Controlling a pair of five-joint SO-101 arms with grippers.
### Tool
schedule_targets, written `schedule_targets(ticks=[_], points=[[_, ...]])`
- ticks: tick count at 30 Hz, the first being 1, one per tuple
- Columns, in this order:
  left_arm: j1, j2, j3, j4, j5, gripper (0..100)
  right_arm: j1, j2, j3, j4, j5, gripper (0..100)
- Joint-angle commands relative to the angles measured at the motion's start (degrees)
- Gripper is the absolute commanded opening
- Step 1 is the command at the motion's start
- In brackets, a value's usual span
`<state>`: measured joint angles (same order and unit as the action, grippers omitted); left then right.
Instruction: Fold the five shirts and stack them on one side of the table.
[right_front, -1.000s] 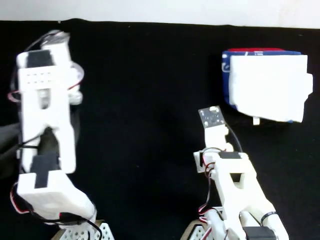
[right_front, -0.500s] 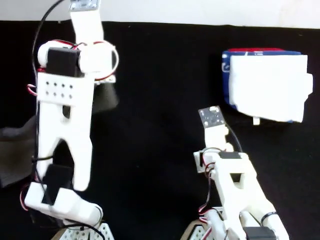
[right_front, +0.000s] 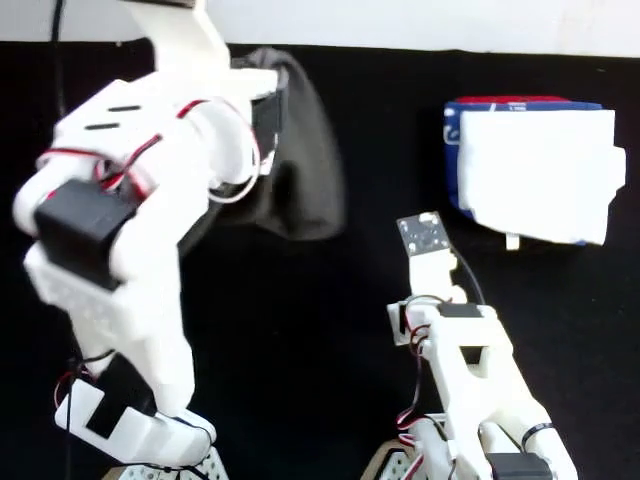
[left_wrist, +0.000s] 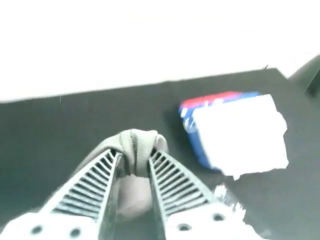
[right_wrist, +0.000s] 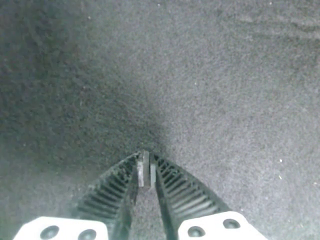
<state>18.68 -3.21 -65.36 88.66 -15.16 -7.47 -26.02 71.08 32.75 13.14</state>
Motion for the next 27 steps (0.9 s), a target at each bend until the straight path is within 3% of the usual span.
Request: schedule_targets(ticks=[1,7,13,20,24,27], points=[[0.7,-2.2,-4.4,-3.3,0.2,1,-0.6,0.8,-0.3,-1.5,-0.6,2.7],[-4.4,-2.0,6.6,1.6,0.2,1,-0.6,0.8,-0.3,-1.5,-0.6,2.7],[-19.0,-2.0,30.7,4.0,0.2,1,-0.6,0.8,-0.3,-1.5,-0.6,2.7],[-31.0,-2.2,63.7,-11.7,0.1,1,-0.6,0.8,-0.3,-1.5,-0.6,2.7],[-38.6,-2.6,70.1,-20.3,0.1,1,-0.6,0.8,-0.4,-1.5,-0.6,2.7],[-45.1,-2.7,69.2,-20.7,0.1,1,-0.6,0.8,-0.4,-1.5,-0.6,2.7]])
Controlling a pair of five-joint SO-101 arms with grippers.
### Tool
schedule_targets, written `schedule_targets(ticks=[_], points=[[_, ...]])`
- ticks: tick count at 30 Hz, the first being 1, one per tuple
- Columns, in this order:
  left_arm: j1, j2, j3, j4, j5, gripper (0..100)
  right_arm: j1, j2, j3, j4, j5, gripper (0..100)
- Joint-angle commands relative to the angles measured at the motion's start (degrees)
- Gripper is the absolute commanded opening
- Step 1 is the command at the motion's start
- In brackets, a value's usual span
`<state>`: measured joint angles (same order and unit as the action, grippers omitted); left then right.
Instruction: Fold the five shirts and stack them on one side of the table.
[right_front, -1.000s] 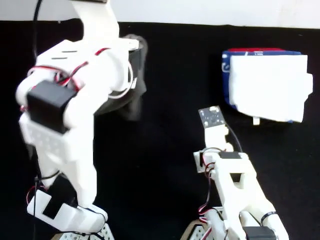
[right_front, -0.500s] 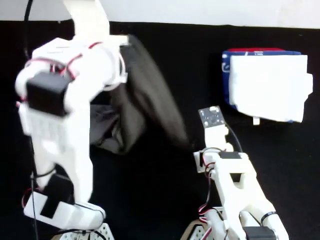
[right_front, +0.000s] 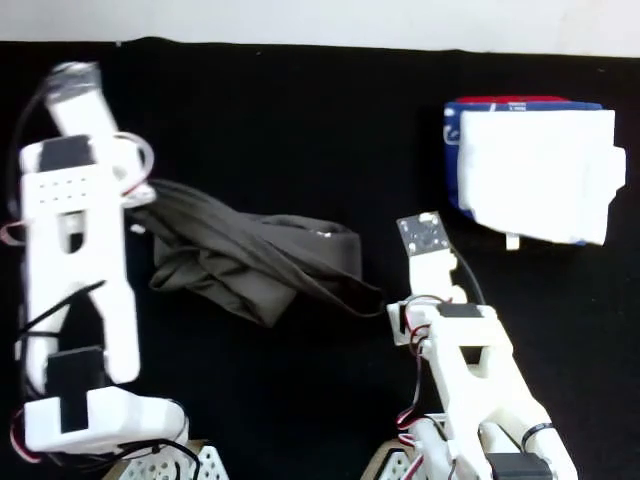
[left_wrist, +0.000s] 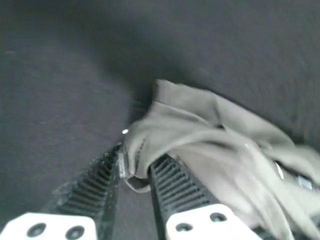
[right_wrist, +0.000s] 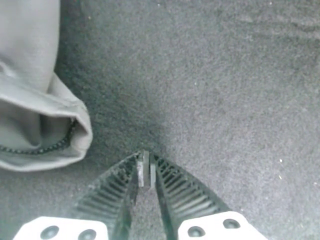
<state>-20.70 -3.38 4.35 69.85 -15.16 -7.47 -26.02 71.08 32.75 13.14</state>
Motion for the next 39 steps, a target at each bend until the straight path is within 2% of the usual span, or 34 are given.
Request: schedule_targets(ticks=[1,9,11,13,16,20,23,26,28,34,39], points=[[-7.9,-2.5,-1.1,-1.5,0.1,1,-0.6,0.8,-0.4,-1.5,-0.6,2.7],[-20.4,-2.4,-5.1,2.0,0.1,1,-2.5,0.2,-0.6,-0.5,-0.4,2.9],[-23.2,-2.4,-4.9,2.1,-1.4,1,-3.4,0.2,-3.0,2.2,-0.5,6.4],[-25.9,-2.4,-5.0,2.1,-6.2,1,-5.0,0.3,-6.8,7.7,-0.6,14.1],[-29.9,-2.4,-5.1,2.1,-11.1,1,-10.0,0.8,-12.8,14.5,-0.6,26.5],[-33.9,-2.4,-5.2,1.8,-12.0,1,-23.1,0.8,-16.6,18.2,-0.3,27.0],[-36.1,-2.4,-6.8,1.8,-12.0,1,-32.6,0.8,-17.8,17.8,-0.2,26.7],[-37.7,-2.4,-8.7,2.0,-12.0,1,-38.1,0.9,-21.8,17.7,-0.5,26.7],[-38.1,-2.4,-9.3,2.1,-12.0,1,-39.2,1.0,-25.2,15.3,-0.9,26.7],[-37.8,-2.5,-9.2,2.1,-12.0,1,-40.9,8.3,-34.7,9.4,-12.2,27.6],[-37.8,-2.5,-8.8,2.1,-12.0,1,-44.5,24.9,-47.9,9.4,-17.5,38.9]])
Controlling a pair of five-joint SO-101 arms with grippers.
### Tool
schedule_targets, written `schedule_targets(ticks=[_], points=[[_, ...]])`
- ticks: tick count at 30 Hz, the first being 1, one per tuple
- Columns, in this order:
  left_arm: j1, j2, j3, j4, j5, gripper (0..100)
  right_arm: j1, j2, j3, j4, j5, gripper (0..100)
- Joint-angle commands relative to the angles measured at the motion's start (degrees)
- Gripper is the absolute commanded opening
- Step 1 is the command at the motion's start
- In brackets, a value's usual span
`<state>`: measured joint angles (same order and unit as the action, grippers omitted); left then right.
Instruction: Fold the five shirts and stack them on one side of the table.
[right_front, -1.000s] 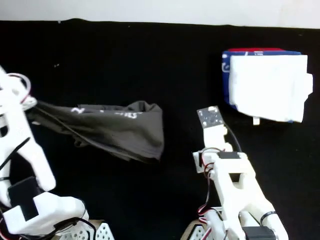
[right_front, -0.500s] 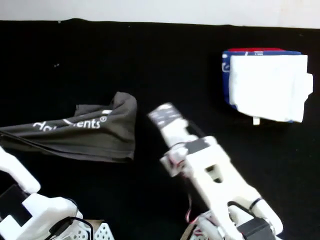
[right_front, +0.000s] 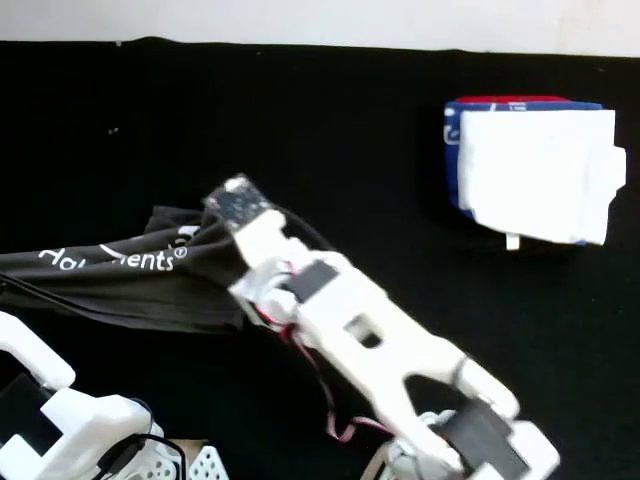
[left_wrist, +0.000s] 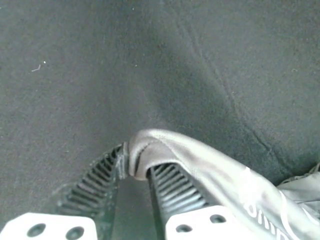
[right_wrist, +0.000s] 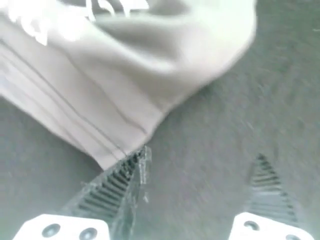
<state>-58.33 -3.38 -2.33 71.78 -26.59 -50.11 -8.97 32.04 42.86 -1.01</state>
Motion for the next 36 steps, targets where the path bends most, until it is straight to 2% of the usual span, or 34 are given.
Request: schedule_targets(ticks=[1,5,7,8,11,12,14,16,22,24,26,30,33,36], points=[[-0.2,-2.5,-2.1,0.2,-0.6,1,-2.2,11.4,-11.7,-0.7,-4.1,40.1],[-0.6,-2.4,-2.0,0.2,-0.6,1,-3.0,24.7,-22.9,-0.5,-4.7,38.5],[-0.6,-2.4,-1.9,0.2,-0.6,1,-3.2,29.8,-27.3,-0.2,-4.7,33.7],[-0.5,-2.4,-1.9,0.2,-0.6,1,-3.1,31.7,-29.6,1.0,-4.6,28.3],[0.0,-2.0,-1.8,1.9,-0.6,1,-1.8,35.1,-35.4,4.7,-4.6,3.3],[0.7,-1.9,-1.8,3.4,-0.6,1,-0.8,35.5,-36.8,5.4,-4.6,0.0],[2.8,-2.0,-1.5,7.6,-0.6,1,1.8,35.2,-38.9,6.9,-4.6,3.6],[5.9,-2.4,-0.9,11.9,-0.6,1,5.1,34.0,-42.0,8.9,-4.6,0.5],[16.7,-2.5,-5.9,24.3,-0.4,1,16.1,22.5,-51.3,19.8,-4.2,0.6],[20.3,-2.5,-9.6,27.2,-0.3,1,19.6,17.8,-53.1,22.2,-0.8,0.6],[23.7,-2.6,-13.7,28.9,0.2,1,22.5,13.2,-53.7,24.1,3.3,0.6],[29.3,-6.6,-19.3,29.2,9.1,1,27.6,4.1,-53.9,27.8,7.6,0.6],[36.5,-12.5,-19.7,29.2,13.0,1,29.2,-3.0,-53.9,30.5,10.3,0.6],[44.5,-19.7,-17.6,29.2,13.5,1,29.4,-9.4,-53.5,34.9,13.9,0.6]])
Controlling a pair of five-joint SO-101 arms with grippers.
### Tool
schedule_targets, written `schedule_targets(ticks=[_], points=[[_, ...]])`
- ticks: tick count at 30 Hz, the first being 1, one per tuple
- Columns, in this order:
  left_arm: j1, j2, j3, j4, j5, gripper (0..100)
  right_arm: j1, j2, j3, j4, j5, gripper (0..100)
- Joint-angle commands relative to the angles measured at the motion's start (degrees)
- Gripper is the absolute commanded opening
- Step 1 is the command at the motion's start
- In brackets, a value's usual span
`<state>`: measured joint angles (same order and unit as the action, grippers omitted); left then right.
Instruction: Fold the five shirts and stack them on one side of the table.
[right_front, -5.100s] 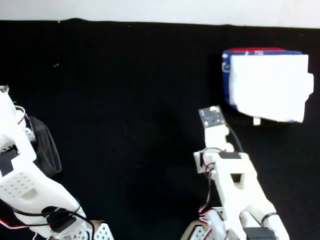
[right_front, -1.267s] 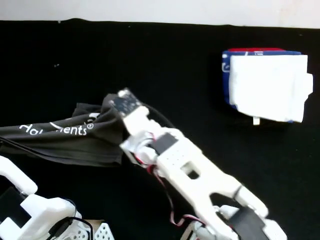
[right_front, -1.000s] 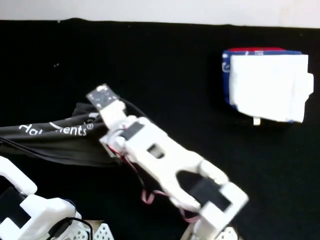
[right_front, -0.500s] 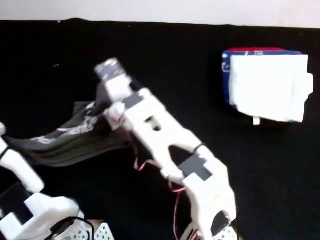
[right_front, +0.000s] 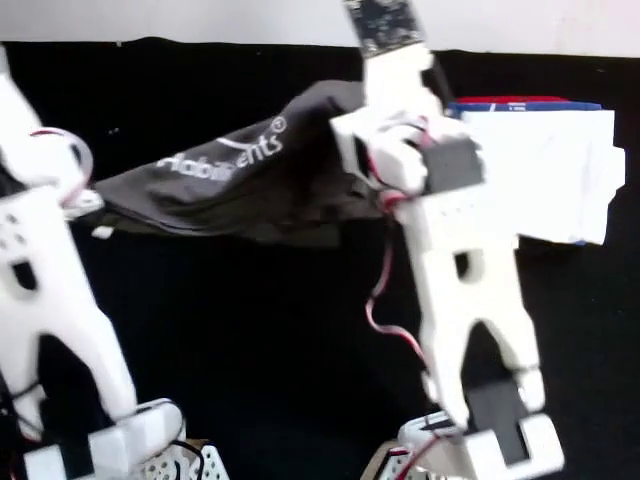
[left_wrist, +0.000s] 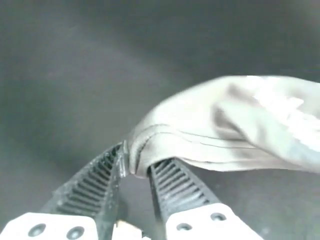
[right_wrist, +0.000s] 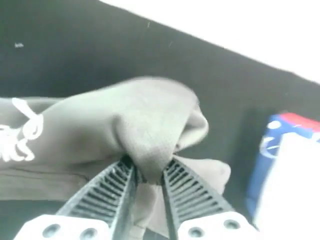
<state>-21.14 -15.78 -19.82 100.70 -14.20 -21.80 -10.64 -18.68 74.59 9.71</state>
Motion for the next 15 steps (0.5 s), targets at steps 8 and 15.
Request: schedule_targets(ticks=[8,15], points=[[17.5,-24.2,14.3,0.3,1.1,1,1.0,-19.0,-3.4,15.2,7.7,0.6],[17.6,-36.1,15.5,0.1,0.9,1,3.4,-23.6,-9.5,1.8,11.1,0.6]])
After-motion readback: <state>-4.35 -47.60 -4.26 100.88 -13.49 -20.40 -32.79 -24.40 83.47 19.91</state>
